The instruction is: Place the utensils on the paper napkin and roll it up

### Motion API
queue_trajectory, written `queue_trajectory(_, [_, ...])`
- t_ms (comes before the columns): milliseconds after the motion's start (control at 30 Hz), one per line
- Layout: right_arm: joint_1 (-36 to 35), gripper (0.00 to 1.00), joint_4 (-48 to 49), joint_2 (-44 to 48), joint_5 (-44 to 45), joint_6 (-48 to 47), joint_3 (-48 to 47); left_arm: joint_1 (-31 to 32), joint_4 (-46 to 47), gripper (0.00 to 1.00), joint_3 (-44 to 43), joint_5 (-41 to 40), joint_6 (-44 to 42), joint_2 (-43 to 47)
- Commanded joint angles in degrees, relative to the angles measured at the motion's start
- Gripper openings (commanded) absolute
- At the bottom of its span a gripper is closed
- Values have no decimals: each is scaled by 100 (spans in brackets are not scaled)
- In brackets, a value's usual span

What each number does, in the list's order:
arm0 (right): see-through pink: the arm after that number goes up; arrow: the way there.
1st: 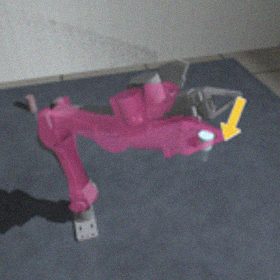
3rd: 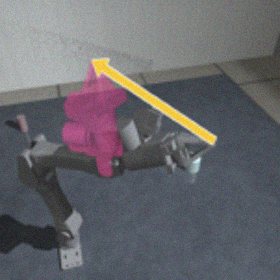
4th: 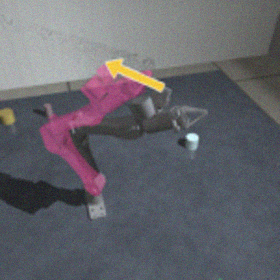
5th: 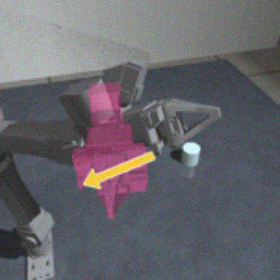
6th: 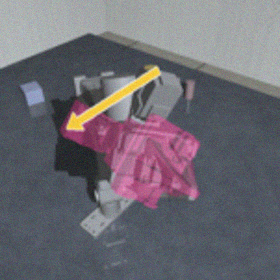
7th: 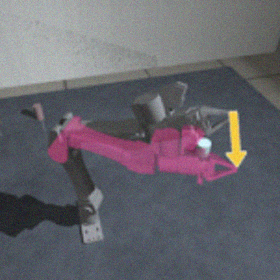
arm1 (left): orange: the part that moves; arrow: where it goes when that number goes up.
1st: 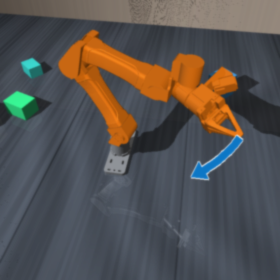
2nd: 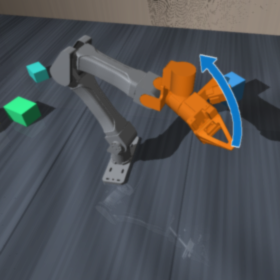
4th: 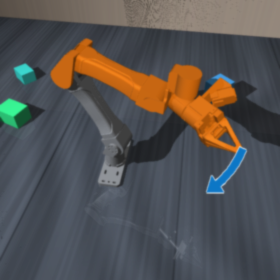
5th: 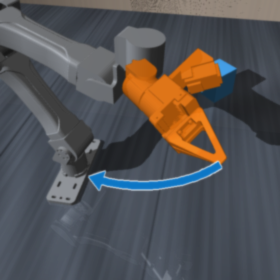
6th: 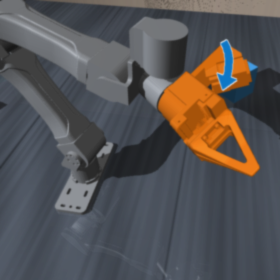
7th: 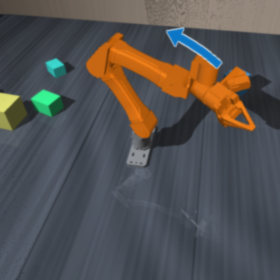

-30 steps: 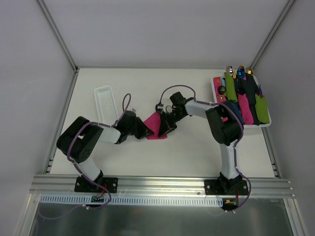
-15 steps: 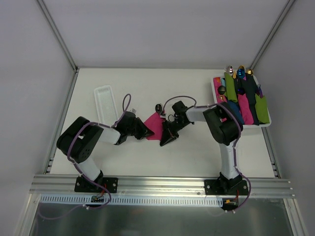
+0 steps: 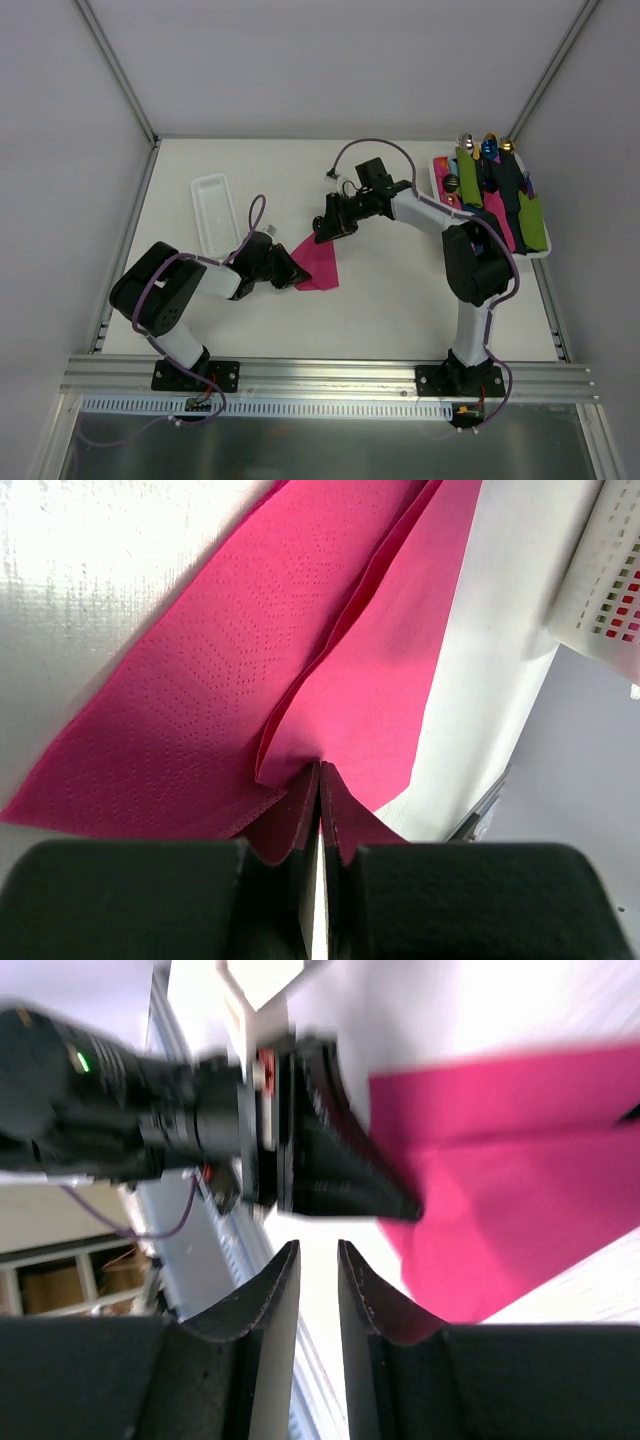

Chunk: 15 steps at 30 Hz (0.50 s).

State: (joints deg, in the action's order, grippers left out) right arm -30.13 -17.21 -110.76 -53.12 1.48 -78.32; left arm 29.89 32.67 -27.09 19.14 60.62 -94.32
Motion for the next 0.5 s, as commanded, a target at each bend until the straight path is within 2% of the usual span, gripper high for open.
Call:
queue_trajectory(0, [51, 24, -141, -463, 399, 37, -630, -36, -981, 0, 275, -138, -393, -113])
queue_trajectory(233, [25, 21, -142, -1394, 926, -95, -1053, -36, -1025, 0, 222, -129, -498, -112])
queue_trajectory(467, [16, 19, -133, -1721, 1426, -437, -1071, -36, -1034, 0, 187, -59, -551, -122])
